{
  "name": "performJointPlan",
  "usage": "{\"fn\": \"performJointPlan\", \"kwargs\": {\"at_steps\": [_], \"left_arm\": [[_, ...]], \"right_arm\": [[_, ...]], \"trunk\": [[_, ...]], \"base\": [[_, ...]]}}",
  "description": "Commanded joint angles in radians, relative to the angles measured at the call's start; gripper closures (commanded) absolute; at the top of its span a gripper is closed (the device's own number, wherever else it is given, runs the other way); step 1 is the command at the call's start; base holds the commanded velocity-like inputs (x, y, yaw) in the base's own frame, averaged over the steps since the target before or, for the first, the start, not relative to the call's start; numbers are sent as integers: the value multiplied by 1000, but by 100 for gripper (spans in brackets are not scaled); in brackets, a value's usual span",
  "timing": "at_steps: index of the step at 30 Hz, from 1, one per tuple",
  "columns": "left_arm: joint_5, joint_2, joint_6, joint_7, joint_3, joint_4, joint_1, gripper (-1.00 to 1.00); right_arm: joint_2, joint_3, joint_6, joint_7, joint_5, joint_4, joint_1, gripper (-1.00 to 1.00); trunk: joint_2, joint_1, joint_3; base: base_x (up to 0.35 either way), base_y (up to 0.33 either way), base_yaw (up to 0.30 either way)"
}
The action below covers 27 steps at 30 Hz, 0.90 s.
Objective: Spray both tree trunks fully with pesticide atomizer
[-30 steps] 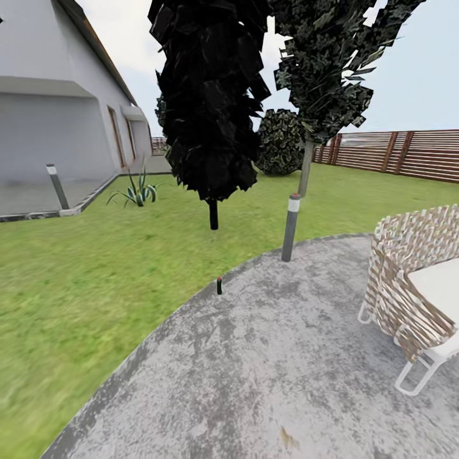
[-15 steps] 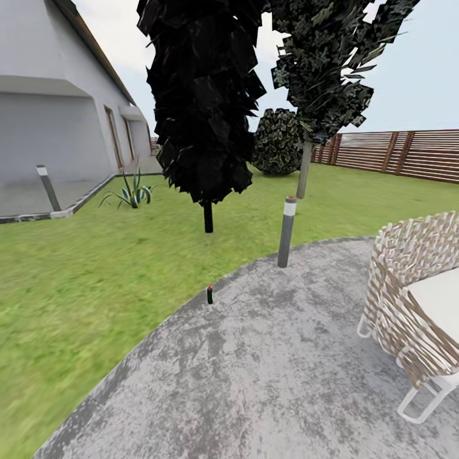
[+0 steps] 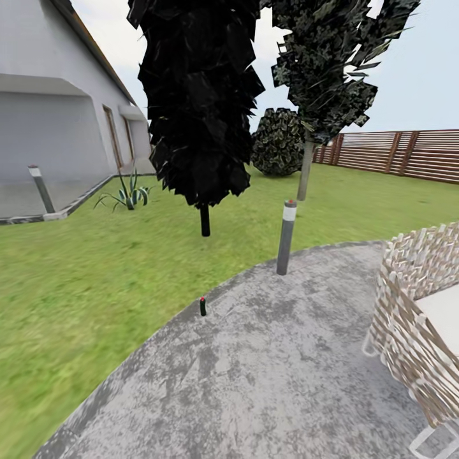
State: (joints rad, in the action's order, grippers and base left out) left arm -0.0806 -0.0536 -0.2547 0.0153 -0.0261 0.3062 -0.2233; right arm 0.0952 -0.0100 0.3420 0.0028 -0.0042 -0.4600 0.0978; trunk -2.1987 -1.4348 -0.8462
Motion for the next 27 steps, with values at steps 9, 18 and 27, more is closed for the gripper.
{"fn": "performJointPlan", "kwargs": {"at_steps": [9, 18, 27], "left_arm": [[-8, 0, -5, 0, 2, -1, -1, -100], [-8, 0, -5, 0, 2, -1, -1, -100], [-9, 0, -5, 0, 2, -1, -1, -100]], "right_arm": [[0, -2, 3, 0, 0, 0, 0, -100], [0, -3, 4, 0, 0, 1, 0, -100], [0, -2, 4, 0, 1, 1, 0, -100]], "trunk": [[0, 0, -1], [0, 0, -1], [0, 0, -1]], "base": [[334, -100, 239], [315, -123, 107], [289, -151, 3]]}}
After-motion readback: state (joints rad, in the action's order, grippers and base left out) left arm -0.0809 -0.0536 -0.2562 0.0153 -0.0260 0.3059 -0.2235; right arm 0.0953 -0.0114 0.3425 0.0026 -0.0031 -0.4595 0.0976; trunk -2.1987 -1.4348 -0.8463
